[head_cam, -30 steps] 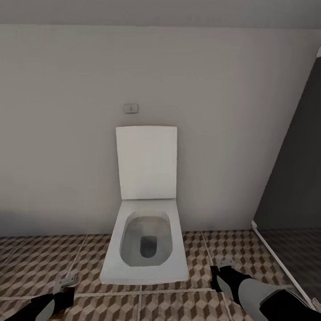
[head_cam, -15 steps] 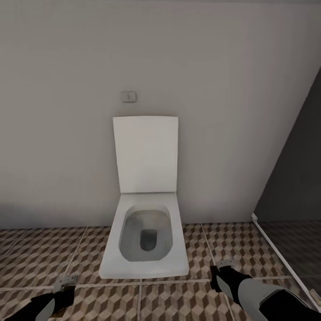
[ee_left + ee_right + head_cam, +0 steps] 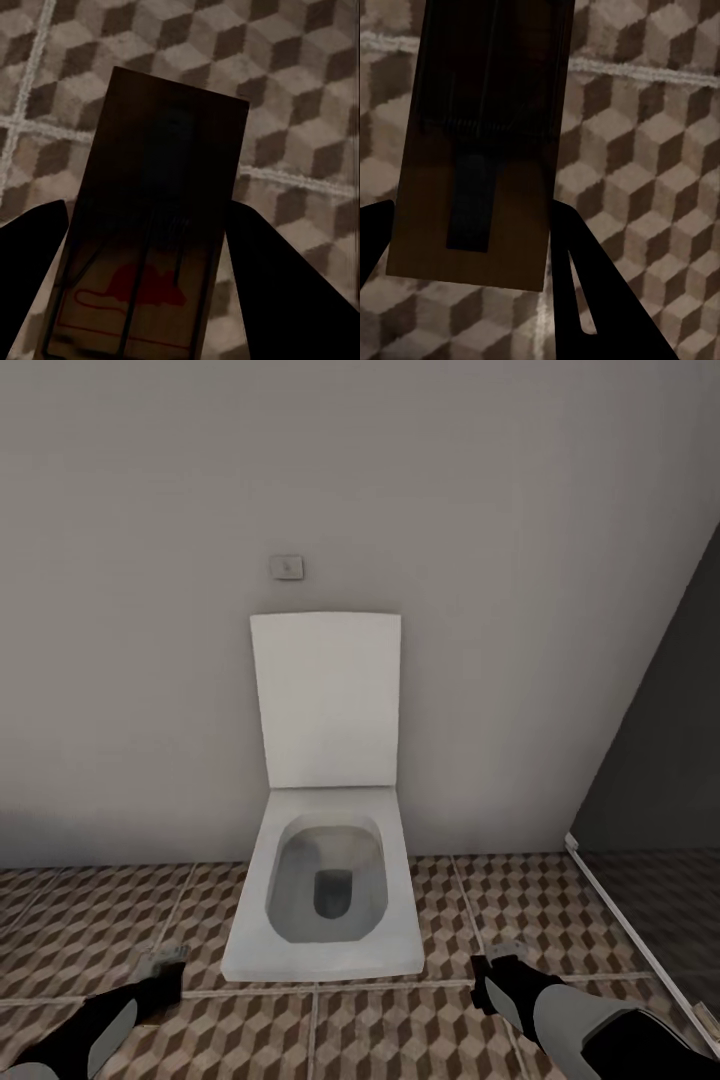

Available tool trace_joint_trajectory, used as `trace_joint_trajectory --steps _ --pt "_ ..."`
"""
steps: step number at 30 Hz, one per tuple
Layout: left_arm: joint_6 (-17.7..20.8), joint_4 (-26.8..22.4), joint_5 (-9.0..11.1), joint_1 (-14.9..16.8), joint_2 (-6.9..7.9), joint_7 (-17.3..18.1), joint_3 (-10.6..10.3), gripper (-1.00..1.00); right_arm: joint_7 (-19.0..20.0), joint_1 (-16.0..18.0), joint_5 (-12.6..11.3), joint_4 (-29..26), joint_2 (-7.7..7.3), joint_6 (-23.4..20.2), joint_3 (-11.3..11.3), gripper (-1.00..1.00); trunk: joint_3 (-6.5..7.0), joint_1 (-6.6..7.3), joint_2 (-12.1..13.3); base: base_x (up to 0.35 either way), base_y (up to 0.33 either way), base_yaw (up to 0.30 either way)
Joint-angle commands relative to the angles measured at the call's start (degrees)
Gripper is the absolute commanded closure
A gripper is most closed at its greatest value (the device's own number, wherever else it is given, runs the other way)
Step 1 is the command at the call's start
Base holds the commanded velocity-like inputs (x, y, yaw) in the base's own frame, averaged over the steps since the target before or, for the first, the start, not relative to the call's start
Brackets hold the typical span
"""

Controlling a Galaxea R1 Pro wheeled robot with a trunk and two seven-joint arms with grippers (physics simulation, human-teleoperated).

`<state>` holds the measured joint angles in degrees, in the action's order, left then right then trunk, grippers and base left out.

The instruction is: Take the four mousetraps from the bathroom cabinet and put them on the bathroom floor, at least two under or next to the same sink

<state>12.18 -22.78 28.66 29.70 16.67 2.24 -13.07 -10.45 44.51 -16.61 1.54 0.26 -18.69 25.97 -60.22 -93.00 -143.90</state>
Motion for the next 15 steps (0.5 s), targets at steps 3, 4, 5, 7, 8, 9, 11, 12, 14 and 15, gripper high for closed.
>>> trace_joint_trajectory --steps 3,4,5,7,8,9,11,12,14,15 --pt "0.79 -2.85 0.11 0.12 -0.07 -0.32 -0.15 1.0 -0.15 0.05 -0.67 -0.2 0.17 -0.49 0.64 1.0 -0.05 0.01 -0.02 0.0 0.0 0.0" --pt "1.24 -3.95 0.09 0.13 -0.08 -0.37 -0.15 1.0 -0.18 0.05 -0.64 -0.29 0.22 -0.57 0.66 1.0 -0.05 0.01 -0.02 0.0 0.0 0.0" --pt "2.7 -6.47 0.05 0.18 -0.1 -0.46 -0.13 1.0 -0.31 0.04 -0.6 -0.54 0.32 -0.81 0.67 1.0 -0.05 0.01 -0.02 0.0 0.0 0.0" --pt "6.32 -10.39 0.07 0.28 -0.12 -0.64 -0.12 1.0 -0.65 0.05 -0.6 -1.22 0.48 -1.47 0.64 1.0 -0.05 0.01 -0.02 0.0 0.0 0.0" --pt "7.8 -11.53 0.07 0.31 -0.15 -0.82 -0.12 1.0 -0.84 0.05 -0.6 -1.65 0.52 -1.75 0.62 1.0 -0.05 0.01 -0.02 0.0 0.0 0.0" --pt "9.27 -12.49 0.07 0.34 -0.16 -1.09 -0.12 1.0 -1.04 0.05 -0.61 -2.19 0.56 -2.04 0.61 1.0 -0.05 0.01 -0.02 0.0 0.0 0.0" --pt "13.11 -14.32 0.14 0.58 -0.31 -2.49 -0.11 1.0 -1.85 0.04 -0.72 -4.32 0.61 -2.96 0.54 1.0 -0.05 0.01 -0.02 0.0 0.0 0.0" --pt "14.76 -14.83 0.25 0.66 -0.64 -3.61 -0.11 1.0 -2.51 0.04 -0.81 -5.79 0.61 -3.55 0.44 1.0 -0.05 0.01 -0.02 0.0 0.0 0.0" --pt "16.16 -14.84 0.32 0.75 -1.46 -4.86 -0.14 1.0 -3.58 0.03 -0.91 -7.49 0.58 -4.11 0.3 1.0 -0.05 0.01 -0.02 0.0 0.0 0.0" --pt "16.43 -14.66 0.34 0.79 -1.74 -5.13 -0.15 1.0 -3.92 0.04 -0.94 -7.86 0.59 -4.21 0.27 1.0 -0.05 0.01 -0.02 0.0 0.0 0.0"
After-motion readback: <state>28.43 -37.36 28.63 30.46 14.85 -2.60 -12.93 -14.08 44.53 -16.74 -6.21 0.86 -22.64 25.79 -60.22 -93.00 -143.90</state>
